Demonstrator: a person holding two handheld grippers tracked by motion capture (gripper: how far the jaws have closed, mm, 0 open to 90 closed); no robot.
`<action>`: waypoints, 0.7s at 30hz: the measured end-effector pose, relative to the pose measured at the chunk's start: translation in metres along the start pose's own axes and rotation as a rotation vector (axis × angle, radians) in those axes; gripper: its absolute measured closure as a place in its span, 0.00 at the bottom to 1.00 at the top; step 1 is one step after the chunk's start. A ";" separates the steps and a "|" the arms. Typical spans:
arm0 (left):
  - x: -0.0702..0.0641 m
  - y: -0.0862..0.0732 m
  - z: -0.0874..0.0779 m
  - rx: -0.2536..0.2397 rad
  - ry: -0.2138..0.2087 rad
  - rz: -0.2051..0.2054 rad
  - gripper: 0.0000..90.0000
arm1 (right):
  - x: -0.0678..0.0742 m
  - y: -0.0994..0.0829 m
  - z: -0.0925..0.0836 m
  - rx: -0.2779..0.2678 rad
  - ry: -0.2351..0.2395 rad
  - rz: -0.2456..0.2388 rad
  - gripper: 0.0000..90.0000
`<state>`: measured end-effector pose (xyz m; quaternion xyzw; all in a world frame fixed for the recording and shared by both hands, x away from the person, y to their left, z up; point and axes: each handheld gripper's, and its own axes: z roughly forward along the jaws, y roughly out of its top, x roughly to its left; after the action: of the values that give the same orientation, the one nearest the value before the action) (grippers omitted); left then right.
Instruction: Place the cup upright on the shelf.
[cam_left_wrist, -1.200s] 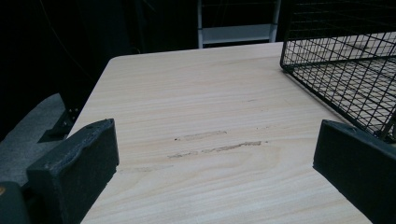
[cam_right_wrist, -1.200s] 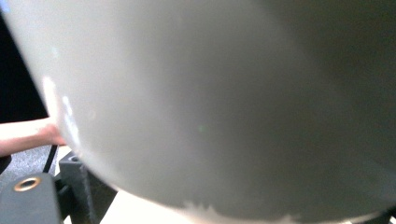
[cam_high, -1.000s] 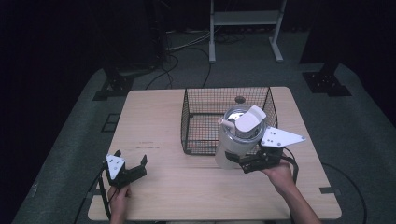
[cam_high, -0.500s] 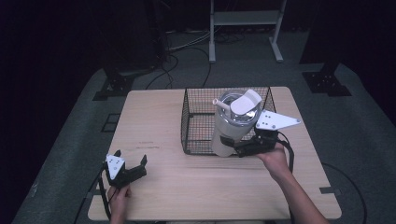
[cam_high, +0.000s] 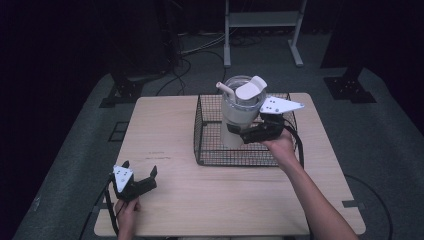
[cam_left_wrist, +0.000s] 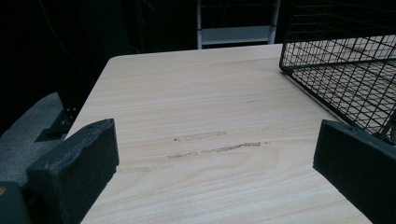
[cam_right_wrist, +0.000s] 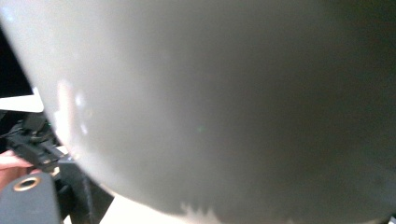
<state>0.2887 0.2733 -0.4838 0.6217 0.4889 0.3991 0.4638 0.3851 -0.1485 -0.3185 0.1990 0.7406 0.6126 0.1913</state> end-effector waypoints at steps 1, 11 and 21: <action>0.000 0.000 0.000 0.000 0.000 0.000 0.00 | 0.000 0.000 0.000 0.000 0.000 0.000 0.09; 0.001 0.000 0.000 0.001 -0.003 -0.003 0.00 | -0.018 0.006 0.029 0.007 -0.006 0.007 0.09; 0.001 0.000 0.000 -0.001 -0.005 -0.008 0.00 | -0.034 -0.004 0.050 0.019 0.002 0.044 0.09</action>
<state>0.2886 0.2744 -0.4836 0.6207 0.4901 0.3958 0.4668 0.4402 -0.1258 -0.3301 0.2164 0.7420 0.6098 0.1753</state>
